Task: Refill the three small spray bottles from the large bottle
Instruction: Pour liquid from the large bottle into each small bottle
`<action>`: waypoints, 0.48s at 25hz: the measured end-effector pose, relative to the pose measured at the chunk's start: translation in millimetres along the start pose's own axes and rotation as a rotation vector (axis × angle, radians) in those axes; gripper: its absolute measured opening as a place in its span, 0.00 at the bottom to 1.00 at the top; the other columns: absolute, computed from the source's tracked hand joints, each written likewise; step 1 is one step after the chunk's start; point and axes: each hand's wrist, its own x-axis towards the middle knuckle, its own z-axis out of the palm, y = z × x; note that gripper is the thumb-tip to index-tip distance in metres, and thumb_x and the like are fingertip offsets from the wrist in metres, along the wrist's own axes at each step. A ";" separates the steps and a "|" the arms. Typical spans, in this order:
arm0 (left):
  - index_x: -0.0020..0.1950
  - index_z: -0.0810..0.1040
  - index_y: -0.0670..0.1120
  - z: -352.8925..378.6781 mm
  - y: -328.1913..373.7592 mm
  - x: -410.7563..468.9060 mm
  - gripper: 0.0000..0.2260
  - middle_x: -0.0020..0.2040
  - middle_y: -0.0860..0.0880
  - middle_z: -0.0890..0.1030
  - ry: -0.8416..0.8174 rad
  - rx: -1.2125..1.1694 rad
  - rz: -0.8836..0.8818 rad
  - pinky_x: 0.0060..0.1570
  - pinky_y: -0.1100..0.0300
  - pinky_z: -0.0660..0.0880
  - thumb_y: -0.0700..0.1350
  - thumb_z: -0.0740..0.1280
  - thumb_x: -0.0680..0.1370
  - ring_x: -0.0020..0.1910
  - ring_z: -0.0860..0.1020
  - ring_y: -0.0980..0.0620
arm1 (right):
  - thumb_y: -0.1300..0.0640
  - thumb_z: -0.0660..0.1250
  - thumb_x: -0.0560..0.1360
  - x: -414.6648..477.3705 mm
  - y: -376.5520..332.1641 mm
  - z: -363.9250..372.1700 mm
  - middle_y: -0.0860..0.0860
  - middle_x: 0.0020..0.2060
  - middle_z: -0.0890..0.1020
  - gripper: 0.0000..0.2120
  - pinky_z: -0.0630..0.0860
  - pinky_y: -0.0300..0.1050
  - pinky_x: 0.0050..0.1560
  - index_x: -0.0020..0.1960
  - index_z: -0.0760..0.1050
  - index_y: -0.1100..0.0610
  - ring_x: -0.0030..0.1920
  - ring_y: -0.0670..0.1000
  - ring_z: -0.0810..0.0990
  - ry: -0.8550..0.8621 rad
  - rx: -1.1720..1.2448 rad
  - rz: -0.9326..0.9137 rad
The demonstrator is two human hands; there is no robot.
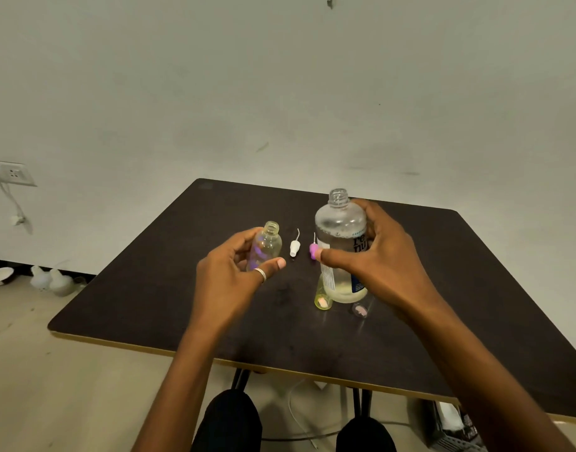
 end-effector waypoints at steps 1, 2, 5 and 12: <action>0.62 0.78 0.58 -3.3 4.5 -1.6 0.23 0.50 0.65 0.81 0.007 0.007 0.013 0.45 0.78 0.73 0.47 0.79 0.69 0.49 0.78 0.72 | 0.47 0.80 0.63 -3.3 -0.9 1.5 0.40 0.51 0.82 0.29 0.79 0.37 0.50 0.60 0.73 0.42 0.50 0.38 0.81 -0.012 -0.041 -0.013; 0.63 0.78 0.57 -5.4 8.3 -3.3 0.24 0.52 0.64 0.81 0.013 0.016 0.026 0.47 0.77 0.74 0.48 0.79 0.69 0.50 0.79 0.71 | 0.46 0.80 0.63 -6.6 -2.0 2.8 0.40 0.51 0.81 0.30 0.77 0.32 0.48 0.61 0.72 0.43 0.50 0.38 0.80 -0.028 -0.085 -0.025; 0.66 0.79 0.55 -8.5 14.4 -7.2 0.27 0.56 0.60 0.83 0.031 0.042 0.055 0.51 0.74 0.75 0.51 0.79 0.68 0.53 0.80 0.67 | 0.44 0.78 0.63 -13.2 -5.1 6.5 0.40 0.52 0.80 0.31 0.75 0.30 0.46 0.63 0.70 0.43 0.49 0.40 0.80 -0.073 -0.193 -0.066; 0.68 0.77 0.54 -9.2 17.6 -6.9 0.30 0.58 0.57 0.81 0.042 0.126 0.086 0.45 0.79 0.72 0.54 0.78 0.68 0.52 0.79 0.64 | 0.39 0.75 0.63 -18.0 -14.8 9.1 0.42 0.52 0.80 0.33 0.80 0.42 0.48 0.64 0.67 0.43 0.47 0.45 0.80 -0.087 -0.386 -0.174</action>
